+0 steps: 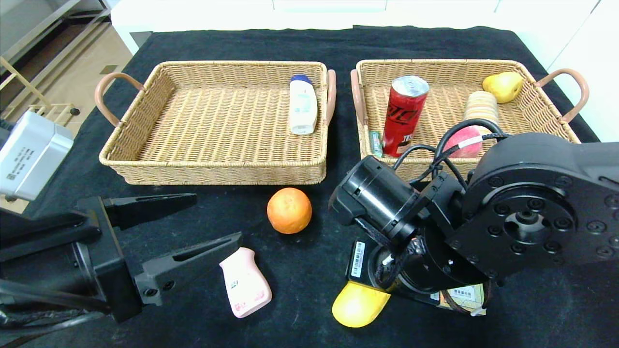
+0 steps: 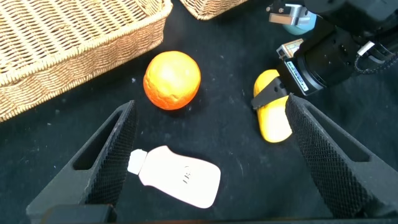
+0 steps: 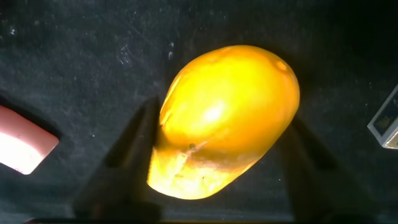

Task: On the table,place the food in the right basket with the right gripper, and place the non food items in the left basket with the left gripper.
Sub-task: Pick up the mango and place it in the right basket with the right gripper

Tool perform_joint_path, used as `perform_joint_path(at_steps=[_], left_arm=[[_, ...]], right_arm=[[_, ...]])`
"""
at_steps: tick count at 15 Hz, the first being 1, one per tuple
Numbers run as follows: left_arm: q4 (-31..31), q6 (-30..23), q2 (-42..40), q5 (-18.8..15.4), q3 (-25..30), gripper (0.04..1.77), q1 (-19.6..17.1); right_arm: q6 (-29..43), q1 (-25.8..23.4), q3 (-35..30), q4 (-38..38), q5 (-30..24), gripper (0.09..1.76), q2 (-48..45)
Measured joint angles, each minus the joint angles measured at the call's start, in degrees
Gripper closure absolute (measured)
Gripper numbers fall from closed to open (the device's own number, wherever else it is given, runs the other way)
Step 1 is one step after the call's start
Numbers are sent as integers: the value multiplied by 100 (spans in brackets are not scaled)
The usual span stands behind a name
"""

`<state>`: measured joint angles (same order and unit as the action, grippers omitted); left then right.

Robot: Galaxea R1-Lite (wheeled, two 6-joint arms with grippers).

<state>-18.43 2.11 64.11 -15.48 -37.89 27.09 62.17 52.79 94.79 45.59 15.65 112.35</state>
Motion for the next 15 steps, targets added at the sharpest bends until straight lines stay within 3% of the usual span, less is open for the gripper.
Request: perform_joint_path(at_steps=[3, 15], left_arm=[[2, 1, -11, 2, 0, 9, -2], [7, 87, 13, 9, 22, 9, -2]], right_arm=[[1, 11, -1, -1, 9, 78, 30], [-63, 24, 29, 55, -4, 80, -149]])
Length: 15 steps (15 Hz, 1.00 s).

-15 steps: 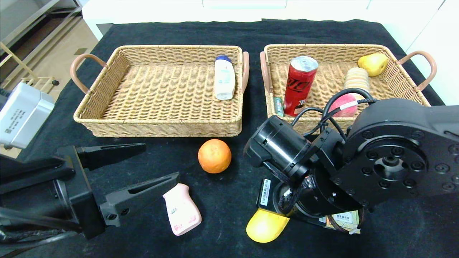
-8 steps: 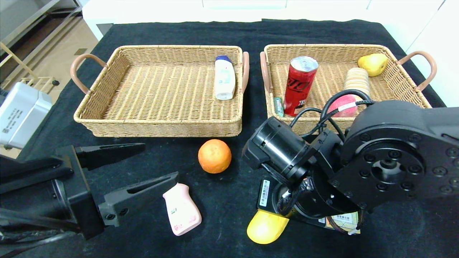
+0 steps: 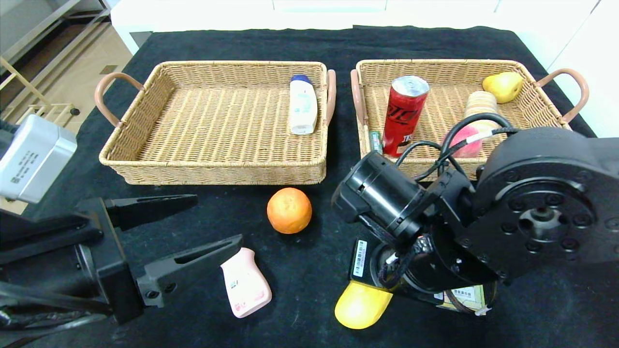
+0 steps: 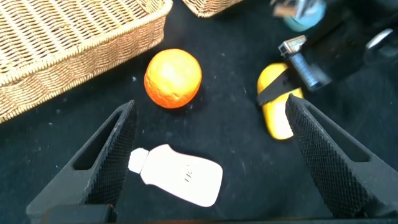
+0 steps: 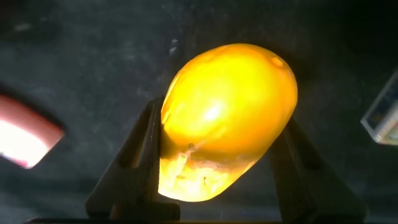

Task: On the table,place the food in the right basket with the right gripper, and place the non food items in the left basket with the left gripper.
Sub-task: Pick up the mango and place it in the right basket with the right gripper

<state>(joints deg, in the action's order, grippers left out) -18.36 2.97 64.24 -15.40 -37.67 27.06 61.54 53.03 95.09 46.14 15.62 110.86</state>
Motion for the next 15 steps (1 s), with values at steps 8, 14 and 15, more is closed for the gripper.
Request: perform_joint_path(at_steps=[8, 14, 15], left_arm=[[4, 16, 22, 0, 16, 9, 2], [1, 35, 11, 0, 16, 9, 0], [1, 38, 11, 2, 16, 9, 2]], right_arm=[[-992, -207, 150, 380, 28, 81, -1337], [-2018, -1303, 491, 361, 28, 81, -1740], [-2154, -1480, 642, 355, 28, 81, -1737]])
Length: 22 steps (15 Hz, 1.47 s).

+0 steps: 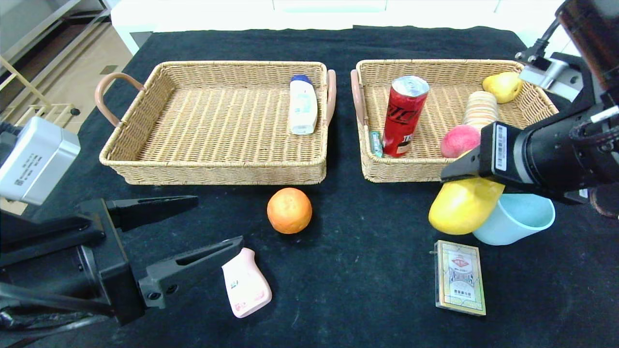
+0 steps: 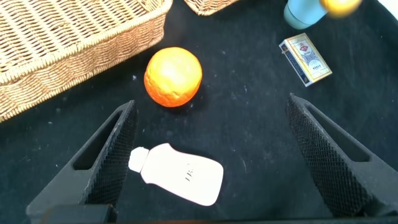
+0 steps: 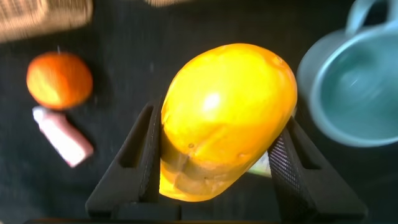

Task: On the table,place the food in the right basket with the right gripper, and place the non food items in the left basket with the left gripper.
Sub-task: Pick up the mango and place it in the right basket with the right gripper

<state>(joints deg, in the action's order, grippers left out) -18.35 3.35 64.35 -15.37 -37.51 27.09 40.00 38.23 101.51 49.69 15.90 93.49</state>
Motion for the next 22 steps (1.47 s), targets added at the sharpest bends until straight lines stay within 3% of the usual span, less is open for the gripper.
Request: perform_joint_path(at_steps=[5, 12, 18, 22], left_arm=[[11, 113, -13, 18, 15, 9, 6], [2, 118, -16, 24, 15, 9, 0], [5, 118, -2, 27, 22, 9, 0], [10, 119, 11, 27, 26, 9, -2]], right_arm=[[-508, -924, 920, -411, 0, 81, 254], [-792, -1712, 1012, -2031, 11, 82, 773], [-1086, -1974, 1012, -3421, 397, 82, 1365], [-1291, -1987, 1012, -3660, 425, 82, 1536]])
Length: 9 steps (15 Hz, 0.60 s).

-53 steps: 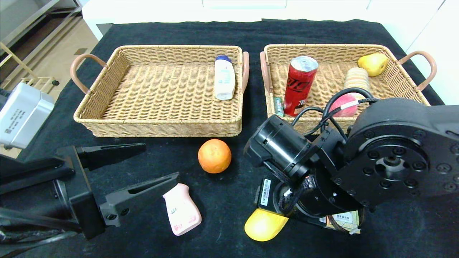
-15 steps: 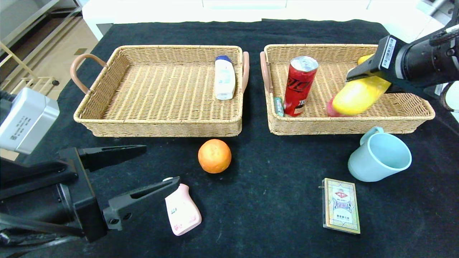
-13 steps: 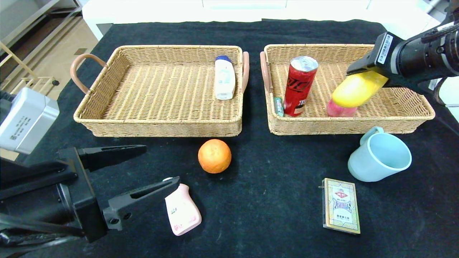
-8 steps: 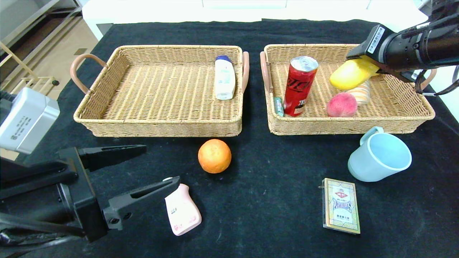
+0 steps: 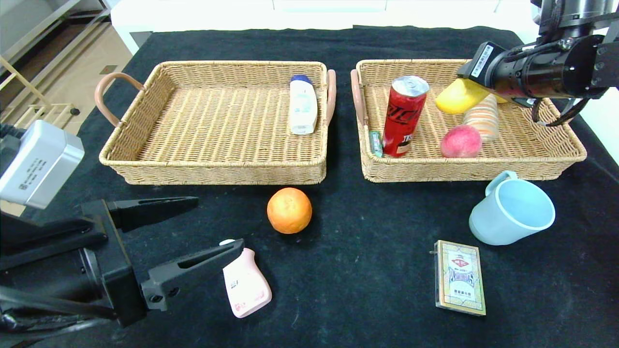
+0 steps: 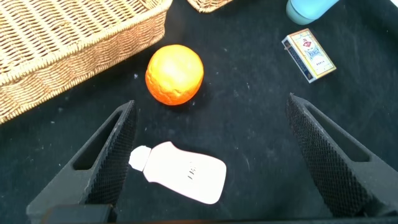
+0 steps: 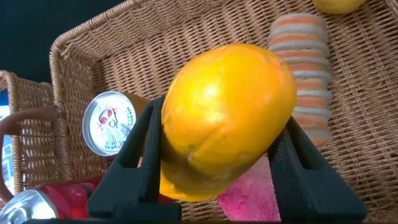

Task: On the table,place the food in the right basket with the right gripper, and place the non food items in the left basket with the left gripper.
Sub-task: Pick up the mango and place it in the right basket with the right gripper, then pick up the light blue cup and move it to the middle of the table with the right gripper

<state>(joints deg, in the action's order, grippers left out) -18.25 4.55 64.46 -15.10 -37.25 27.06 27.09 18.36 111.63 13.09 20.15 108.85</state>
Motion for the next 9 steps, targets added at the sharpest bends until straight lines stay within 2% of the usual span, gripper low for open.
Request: perform_joint_path(at_steps=[2, 5, 9], left_arm=[[0, -1, 2, -2, 0, 9, 0], [1, 0, 2, -7, 0, 9, 0], [-5, -1, 2, -7, 13, 9, 0]], right_arm=[[-22, 0, 0, -9, 5, 78, 20], [0, 7, -17, -6, -4, 57, 24], [0, 16, -66, 0, 2, 40, 13]])
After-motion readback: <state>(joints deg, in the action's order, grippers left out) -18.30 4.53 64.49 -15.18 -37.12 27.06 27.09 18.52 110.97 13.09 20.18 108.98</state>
